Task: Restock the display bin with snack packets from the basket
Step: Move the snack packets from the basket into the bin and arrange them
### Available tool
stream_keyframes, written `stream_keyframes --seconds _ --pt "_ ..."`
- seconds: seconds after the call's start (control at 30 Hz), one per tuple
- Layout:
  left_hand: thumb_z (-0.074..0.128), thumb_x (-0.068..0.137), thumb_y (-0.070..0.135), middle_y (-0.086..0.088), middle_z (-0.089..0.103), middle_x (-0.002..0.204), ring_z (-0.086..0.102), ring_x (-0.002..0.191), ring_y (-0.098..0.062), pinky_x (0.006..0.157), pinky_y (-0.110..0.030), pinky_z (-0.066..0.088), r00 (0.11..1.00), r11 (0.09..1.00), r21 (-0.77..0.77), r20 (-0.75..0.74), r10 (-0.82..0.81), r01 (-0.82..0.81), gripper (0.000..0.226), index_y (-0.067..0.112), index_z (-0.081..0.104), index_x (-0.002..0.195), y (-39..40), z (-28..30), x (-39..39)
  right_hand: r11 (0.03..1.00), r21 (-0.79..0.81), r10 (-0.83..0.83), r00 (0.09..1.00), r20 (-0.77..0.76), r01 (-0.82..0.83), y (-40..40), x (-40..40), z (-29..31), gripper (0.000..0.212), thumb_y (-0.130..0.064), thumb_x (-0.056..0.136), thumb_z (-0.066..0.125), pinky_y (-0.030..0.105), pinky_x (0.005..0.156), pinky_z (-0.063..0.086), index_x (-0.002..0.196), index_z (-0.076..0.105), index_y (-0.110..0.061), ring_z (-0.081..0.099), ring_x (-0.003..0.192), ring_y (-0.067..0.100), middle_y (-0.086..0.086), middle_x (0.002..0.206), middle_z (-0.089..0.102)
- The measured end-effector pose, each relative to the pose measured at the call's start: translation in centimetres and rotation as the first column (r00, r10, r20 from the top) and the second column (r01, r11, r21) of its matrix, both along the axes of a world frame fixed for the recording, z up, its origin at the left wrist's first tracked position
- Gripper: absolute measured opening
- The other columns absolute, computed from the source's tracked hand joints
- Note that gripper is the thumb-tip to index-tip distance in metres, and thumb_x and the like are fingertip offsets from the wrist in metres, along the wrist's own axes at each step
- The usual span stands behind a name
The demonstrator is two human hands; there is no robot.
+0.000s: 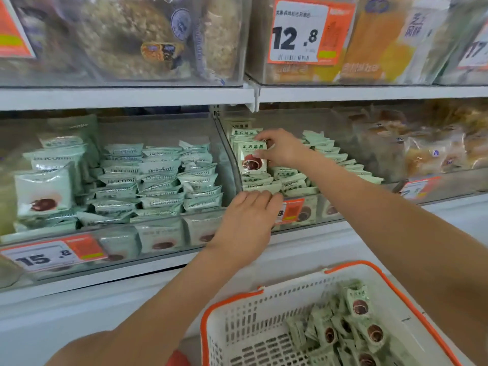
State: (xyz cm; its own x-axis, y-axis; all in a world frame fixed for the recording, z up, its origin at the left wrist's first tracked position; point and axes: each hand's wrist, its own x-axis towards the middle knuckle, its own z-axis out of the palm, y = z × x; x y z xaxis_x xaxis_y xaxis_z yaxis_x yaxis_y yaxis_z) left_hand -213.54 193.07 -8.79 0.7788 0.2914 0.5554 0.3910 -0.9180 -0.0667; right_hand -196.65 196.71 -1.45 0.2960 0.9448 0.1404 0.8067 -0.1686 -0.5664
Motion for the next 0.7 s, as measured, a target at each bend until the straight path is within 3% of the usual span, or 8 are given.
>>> stream_keyframes --seconds 0.1,0.27,0.4,0.57,0.7 --pt "0.079 0.048 0.005 -0.008 0.064 0.083 0.062 0.075 -0.027 0.076 -0.031 0.03 1.0 1.0 0.008 0.005 -0.029 0.029 0.055 0.005 0.065 0.101 0.1 0.0 -0.2 0.992 0.112 -0.054 0.998 -0.01 0.055 0.4 -0.3 -0.7 0.046 -0.017 0.083 0.071 0.026 0.091 0.041 0.125 0.052 -0.015 0.047 0.104 0.012 -0.003 0.119 0.056" --pt "0.077 0.053 0.007 -0.009 0.064 0.087 0.061 0.079 -0.028 0.078 -0.032 0.032 1.0 0.999 0.012 -0.005 -0.03 0.03 0.054 0.005 0.063 0.105 -0.1 0.0 -0.5 0.983 0.149 -0.087 0.983 -0.163 0.111 0.0 -0.7 -2.1 0.053 -0.022 0.073 0.08 0.031 0.085 0.046 0.117 0.052 -0.021 0.052 0.1 0.014 -0.01 0.11 0.053" --pt "0.074 0.056 0.008 -0.01 0.064 0.093 0.062 0.084 -0.028 0.083 -0.033 0.033 1.0 1.0 0.006 -0.021 -0.012 0.013 0.057 0.003 0.061 0.111 -0.4 -0.2 -0.7 0.993 0.115 -0.009 0.986 -0.165 0.029 -0.8 -1.1 -3.1 0.078 -0.021 0.066 0.085 0.035 0.098 0.043 0.131 0.042 -0.024 0.051 0.113 0.02 -0.003 0.131 0.046" --pt "0.072 0.056 0.006 -0.011 0.064 0.098 0.061 0.087 -0.029 0.086 -0.034 0.033 0.999 1.0 0.004 -0.054 -0.004 0.004 0.059 0.002 0.06 0.114 -0.6 -0.3 -0.9 0.948 0.284 -0.1 0.981 -0.167 0.145 -0.5 -2.0 -3.0 0.069 -0.009 0.071 0.08 0.032 0.092 0.046 0.128 0.043 -0.02 0.054 0.109 0.02 0.001 0.128 0.052" --pt "0.073 0.054 0.006 -0.01 0.063 0.095 0.061 0.085 -0.029 0.085 -0.033 0.032 0.999 1.0 -0.009 -0.054 0.0 -0.001 0.059 0.003 0.061 0.112 -0.6 -0.2 -0.7 0.949 0.262 -0.106 0.962 -0.252 0.173 0.2 -2.1 -2.8 0.077 -0.006 0.075 0.077 0.025 0.091 0.042 0.137 0.033 -0.019 0.053 0.116 0.021 0.004 0.129 0.05"
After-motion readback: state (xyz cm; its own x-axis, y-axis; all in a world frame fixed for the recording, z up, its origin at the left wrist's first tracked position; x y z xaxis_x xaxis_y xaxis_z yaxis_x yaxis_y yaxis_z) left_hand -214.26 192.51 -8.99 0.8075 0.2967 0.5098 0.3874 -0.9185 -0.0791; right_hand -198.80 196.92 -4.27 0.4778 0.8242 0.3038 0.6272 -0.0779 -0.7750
